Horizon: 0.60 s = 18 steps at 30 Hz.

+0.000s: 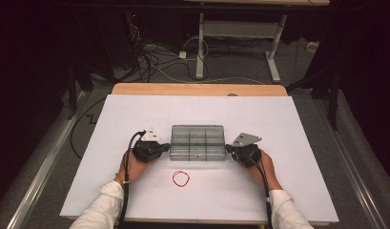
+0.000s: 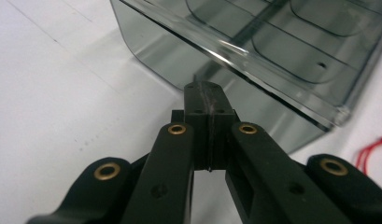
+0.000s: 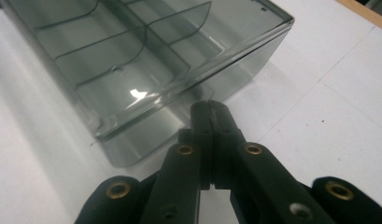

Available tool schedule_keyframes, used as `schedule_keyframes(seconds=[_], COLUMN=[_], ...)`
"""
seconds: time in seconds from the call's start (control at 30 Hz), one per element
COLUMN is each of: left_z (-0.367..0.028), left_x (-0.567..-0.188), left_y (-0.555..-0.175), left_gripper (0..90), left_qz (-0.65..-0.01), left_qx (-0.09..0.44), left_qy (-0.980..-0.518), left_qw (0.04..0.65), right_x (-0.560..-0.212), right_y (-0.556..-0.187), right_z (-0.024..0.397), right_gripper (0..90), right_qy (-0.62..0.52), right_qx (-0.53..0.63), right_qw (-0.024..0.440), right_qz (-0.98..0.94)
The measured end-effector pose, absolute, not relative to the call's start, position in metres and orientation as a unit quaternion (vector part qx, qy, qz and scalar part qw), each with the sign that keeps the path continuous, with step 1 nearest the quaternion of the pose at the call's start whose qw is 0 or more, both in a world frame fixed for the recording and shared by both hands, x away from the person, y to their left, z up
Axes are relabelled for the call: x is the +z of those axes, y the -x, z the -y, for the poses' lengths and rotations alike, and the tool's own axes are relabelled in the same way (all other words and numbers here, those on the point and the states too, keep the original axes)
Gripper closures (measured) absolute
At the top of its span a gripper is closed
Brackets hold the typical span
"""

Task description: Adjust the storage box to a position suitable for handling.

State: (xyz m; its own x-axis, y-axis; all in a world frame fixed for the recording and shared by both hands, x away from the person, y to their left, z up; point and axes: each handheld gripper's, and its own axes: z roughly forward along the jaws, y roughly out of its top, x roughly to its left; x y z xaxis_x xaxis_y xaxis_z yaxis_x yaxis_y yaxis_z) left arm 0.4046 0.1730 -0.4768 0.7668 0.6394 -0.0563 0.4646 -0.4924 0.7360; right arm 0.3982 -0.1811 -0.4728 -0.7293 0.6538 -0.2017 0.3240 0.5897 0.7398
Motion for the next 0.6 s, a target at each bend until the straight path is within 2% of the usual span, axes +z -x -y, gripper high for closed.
schedule_keyframes(seconds=[0.6], left_z=[-0.173], left_x=[-0.477], left_y=[-0.389], left_gripper=[87.1], left_qz=[-0.303], left_qx=[0.141], left_qy=[-0.866], left_qw=[0.371], right_x=[-0.474], right_y=[-0.388], right_z=[0.179], right_gripper=[88.6], right_qy=[-0.276], right_qx=[0.354], right_qw=[0.235], right_qz=[-0.862])
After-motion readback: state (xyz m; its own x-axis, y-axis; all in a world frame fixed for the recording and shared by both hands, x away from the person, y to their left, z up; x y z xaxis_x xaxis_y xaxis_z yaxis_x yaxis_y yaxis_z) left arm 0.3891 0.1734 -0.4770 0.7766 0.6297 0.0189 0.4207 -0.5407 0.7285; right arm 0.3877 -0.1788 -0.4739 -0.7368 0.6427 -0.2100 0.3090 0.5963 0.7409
